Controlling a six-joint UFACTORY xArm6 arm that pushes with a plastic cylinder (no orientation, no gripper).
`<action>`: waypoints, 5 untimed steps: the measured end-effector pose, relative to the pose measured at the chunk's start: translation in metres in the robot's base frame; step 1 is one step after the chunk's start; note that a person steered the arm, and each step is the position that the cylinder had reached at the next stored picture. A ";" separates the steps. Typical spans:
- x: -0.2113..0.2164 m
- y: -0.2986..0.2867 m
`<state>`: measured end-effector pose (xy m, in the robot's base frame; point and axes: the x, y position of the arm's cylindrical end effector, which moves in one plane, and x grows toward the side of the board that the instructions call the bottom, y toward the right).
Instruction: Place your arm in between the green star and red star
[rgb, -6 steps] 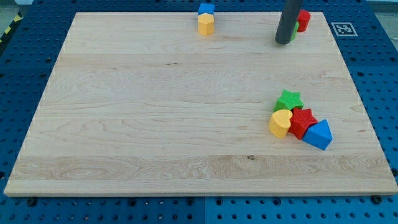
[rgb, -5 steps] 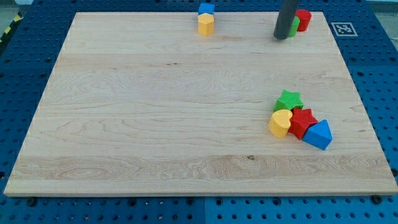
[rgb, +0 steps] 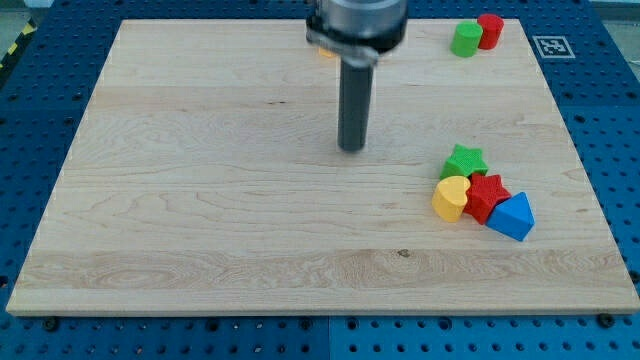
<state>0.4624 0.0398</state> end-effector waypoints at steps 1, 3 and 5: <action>0.034 0.044; 0.036 0.107; 0.032 0.113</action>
